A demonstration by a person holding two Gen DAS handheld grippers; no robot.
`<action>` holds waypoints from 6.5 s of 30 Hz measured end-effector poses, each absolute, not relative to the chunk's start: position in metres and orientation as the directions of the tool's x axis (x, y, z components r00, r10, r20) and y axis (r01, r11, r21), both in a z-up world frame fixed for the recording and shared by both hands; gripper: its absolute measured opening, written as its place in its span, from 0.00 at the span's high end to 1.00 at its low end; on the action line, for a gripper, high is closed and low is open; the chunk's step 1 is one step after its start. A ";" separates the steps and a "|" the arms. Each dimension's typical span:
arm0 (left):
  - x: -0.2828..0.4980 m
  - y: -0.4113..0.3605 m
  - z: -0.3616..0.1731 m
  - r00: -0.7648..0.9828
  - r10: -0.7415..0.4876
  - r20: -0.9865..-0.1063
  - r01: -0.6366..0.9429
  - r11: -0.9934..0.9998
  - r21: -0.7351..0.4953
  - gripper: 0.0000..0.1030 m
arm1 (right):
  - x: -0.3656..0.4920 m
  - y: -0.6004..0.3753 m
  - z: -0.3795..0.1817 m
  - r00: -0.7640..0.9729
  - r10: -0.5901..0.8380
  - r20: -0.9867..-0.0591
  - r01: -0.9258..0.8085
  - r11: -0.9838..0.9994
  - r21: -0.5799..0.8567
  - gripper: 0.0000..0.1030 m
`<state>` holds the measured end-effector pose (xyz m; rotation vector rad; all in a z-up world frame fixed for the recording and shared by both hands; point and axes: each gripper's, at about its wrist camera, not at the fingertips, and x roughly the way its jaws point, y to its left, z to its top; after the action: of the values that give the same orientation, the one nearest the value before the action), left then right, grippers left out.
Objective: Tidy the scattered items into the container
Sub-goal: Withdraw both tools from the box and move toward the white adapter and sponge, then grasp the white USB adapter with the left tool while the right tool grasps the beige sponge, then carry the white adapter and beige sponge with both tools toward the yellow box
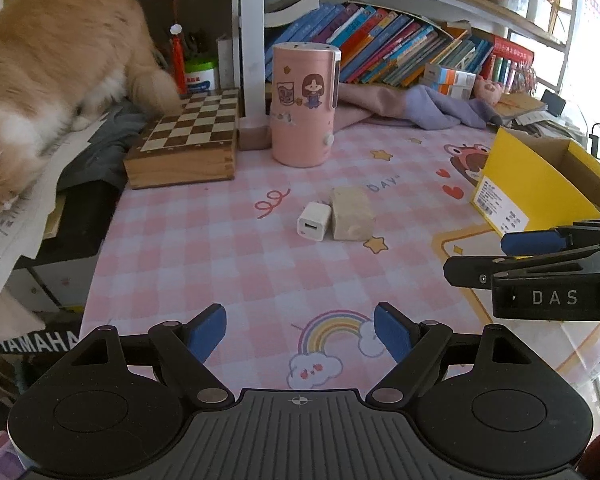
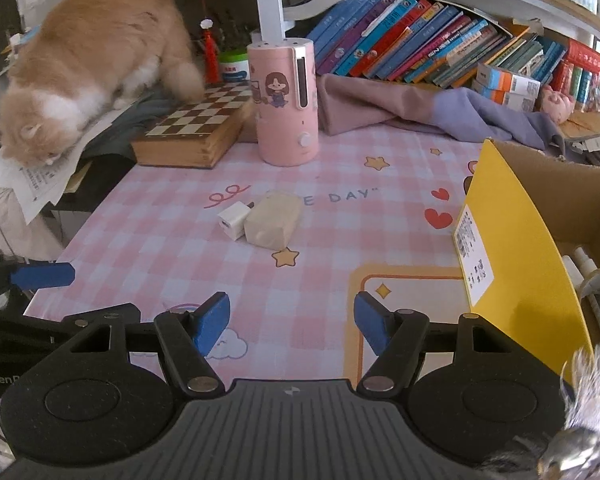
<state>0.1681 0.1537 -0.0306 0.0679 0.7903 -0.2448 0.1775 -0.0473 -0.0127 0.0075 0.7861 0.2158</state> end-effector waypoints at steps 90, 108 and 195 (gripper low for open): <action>0.232 0.131 -0.026 0.655 -0.353 -0.668 0.387 0.916 -0.104 0.76 | 0.260 -0.058 -0.015 0.649 0.178 -0.740 -0.170 0.982 0.088 0.67; 0.163 0.115 0.008 0.705 -0.346 -0.619 0.329 0.933 -0.146 0.76 | 0.193 -0.087 0.016 0.658 0.286 -0.696 -0.265 0.954 0.141 0.67; -0.008 -0.016 0.008 0.538 -0.555 -0.634 0.587 0.787 -0.192 0.76 | -0.046 -0.216 0.022 0.710 0.086 -0.699 -0.024 0.995 0.098 0.67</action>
<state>-0.0078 -0.0160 0.0077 0.0460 0.7379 -0.6797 -0.0464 -0.2162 0.0220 0.0840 0.7793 0.0607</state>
